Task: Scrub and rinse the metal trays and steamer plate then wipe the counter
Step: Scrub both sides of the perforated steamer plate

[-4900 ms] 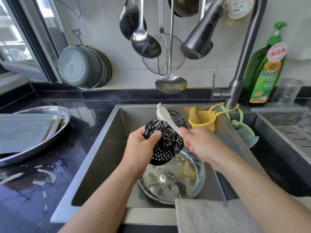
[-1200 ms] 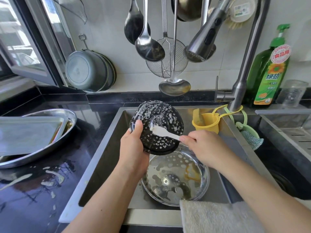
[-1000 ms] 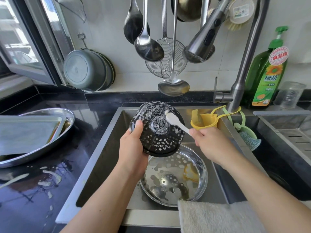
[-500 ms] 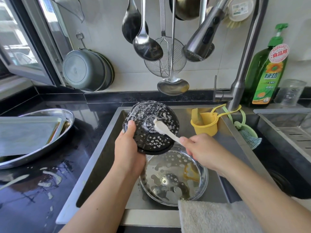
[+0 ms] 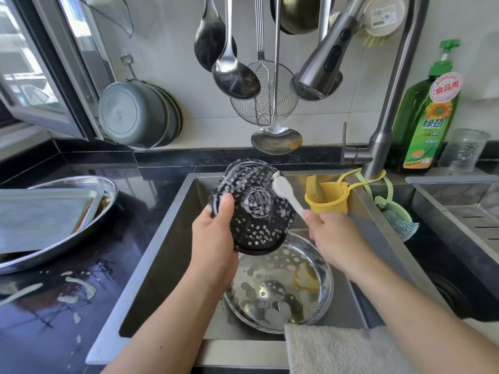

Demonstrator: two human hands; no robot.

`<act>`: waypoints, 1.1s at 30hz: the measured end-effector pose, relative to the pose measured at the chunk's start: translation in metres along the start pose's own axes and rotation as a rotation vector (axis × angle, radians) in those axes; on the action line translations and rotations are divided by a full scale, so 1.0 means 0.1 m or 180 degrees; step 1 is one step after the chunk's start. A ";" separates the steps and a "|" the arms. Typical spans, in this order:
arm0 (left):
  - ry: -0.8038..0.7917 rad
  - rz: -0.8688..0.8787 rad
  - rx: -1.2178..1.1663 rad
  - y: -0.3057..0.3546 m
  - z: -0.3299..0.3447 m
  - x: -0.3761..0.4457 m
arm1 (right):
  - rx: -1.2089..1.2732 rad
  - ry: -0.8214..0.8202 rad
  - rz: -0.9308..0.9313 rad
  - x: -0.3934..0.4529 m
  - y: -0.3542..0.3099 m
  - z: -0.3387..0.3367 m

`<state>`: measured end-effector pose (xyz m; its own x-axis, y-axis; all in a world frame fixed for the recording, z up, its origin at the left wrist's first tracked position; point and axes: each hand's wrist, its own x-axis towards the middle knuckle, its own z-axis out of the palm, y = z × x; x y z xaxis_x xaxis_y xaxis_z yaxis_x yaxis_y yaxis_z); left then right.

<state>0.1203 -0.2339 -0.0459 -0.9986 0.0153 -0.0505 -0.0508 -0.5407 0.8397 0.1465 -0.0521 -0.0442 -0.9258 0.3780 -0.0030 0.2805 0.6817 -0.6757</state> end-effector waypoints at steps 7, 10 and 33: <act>0.0120 0.0047 0.0050 0.05 -0.03 0.03 | -0.0107 -0.0508 -0.0074 -0.03 0.00 0.01; 0.0015 0.0000 0.0210 0.03 -0.02 0.00 | 0.0039 -0.0106 0.0120 0.10 0.00 -0.12; -0.0117 -0.0017 0.0472 0.02 -0.01 0.00 | 0.0198 -0.0432 -0.0321 -0.06 -0.06 -0.15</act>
<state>0.1206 -0.2356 -0.0447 -0.9980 0.0503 -0.0377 -0.0550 -0.4104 0.9102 0.1540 -0.0488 -0.0290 -0.9754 0.2186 -0.0295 0.1720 0.6702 -0.7220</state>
